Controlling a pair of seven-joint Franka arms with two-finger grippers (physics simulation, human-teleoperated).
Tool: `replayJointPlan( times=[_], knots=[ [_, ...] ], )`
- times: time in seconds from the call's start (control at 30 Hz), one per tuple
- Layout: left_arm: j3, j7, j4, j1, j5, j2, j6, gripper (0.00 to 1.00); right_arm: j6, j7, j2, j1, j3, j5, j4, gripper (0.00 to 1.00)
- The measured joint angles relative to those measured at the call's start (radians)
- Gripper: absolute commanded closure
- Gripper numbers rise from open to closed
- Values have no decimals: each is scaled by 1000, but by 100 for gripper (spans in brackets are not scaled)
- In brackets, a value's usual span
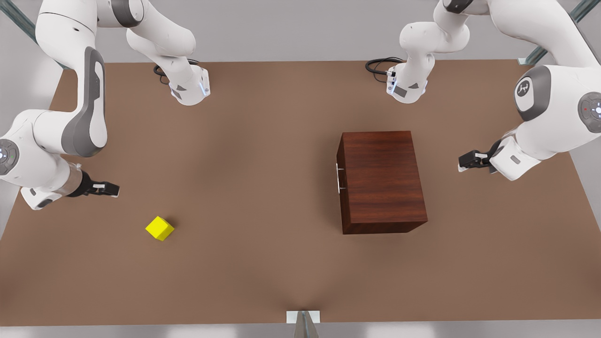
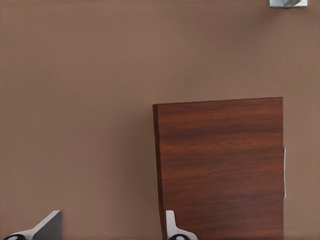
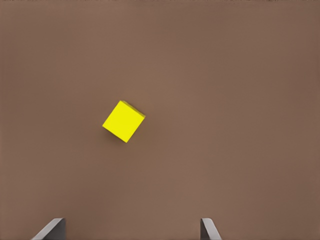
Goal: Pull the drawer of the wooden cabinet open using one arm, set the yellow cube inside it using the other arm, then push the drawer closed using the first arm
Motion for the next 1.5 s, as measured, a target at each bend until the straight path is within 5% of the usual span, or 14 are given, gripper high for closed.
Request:
replayJointPlan(
  times=[0.13, 0.33, 0.57, 0.73, 1.07, 1.5],
  knots=[
    [-1, -1, 15, -50, 11, 1, 6, 0, 11, 0, 1, 0, 1, 0, 1, 0],
    [-10, -45, 24, -345, 92, 10, 39, 0, 35, 69, 7, -6, -3, 9, -1, 0],
    [-12, -310, 100, -665, 140, 234, 106, 0, 80, 207, 20, -8, -8, 57, -2, 0],
    [-14, -555, 135, -723, 155, 361, 207, 0, 94, 309, 30, -8, -10, 94, -1, 0],
    [14, -974, -122, -727, 257, 360, 497, 0, 114, 475, 55, -6, -8, 100, 5, 0],
    [13, -1235, -136, -752, 462, 383, 479, 0, 119, 591, 64, -5, -7, 98, 9, 0]
  ],
)
